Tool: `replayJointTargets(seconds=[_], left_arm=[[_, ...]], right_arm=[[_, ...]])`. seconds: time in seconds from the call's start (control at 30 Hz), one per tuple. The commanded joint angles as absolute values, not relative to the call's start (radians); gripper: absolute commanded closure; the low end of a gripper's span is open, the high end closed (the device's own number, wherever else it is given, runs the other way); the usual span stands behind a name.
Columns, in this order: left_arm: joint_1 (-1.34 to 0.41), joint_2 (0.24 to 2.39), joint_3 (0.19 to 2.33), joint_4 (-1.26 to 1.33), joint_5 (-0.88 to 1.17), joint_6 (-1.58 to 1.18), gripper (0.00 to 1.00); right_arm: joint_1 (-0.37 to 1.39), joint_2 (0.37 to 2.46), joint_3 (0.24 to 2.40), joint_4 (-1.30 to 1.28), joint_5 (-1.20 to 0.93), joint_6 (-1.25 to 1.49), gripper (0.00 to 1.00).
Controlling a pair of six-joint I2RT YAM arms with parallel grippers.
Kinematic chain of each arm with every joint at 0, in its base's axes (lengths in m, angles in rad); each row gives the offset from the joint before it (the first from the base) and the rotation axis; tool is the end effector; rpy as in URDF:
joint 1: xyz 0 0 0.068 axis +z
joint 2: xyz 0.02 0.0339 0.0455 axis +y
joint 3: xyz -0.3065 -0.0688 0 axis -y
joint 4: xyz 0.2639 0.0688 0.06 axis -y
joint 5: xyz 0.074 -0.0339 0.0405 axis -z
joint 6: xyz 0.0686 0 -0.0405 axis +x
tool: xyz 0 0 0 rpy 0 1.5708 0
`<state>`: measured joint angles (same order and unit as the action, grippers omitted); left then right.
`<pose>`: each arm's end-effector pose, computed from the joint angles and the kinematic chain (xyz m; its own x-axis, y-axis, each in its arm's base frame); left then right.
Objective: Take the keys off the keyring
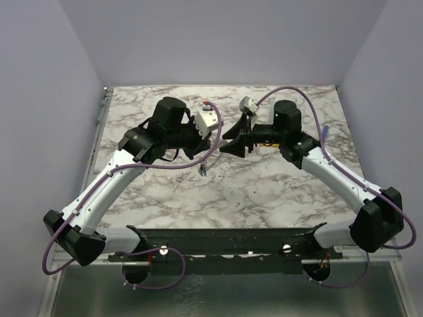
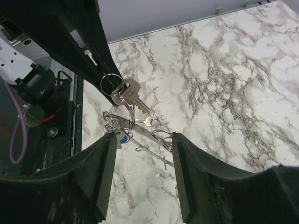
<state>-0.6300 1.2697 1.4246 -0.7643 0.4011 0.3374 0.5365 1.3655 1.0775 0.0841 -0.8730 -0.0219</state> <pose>0.2210 -0.1943 0.4277 -0.1712 0.5020 -0.8477 0.9090 0.4123 0.0606 0.2681 0.2206 0.3722 -0.1527 -0.1072 -0.9824 -0.9770 0.1664 0.1337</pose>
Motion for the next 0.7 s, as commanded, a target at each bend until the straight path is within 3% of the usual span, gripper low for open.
replayJointTargets(seconds=[0.0, 0.67], left_arm=[[-0.627, 1.248, 1.432, -0.730, 0.427, 0.346, 1.00], [-0.627, 1.265, 1.447, -0.730, 0.462, 0.349, 1.00]], right_arm=[[0.533, 1.353, 1.168, -0.115, -0.919, -0.192, 0.40], [0.602, 1.431, 1.260, -0.191, -0.846, -0.272, 0.44]])
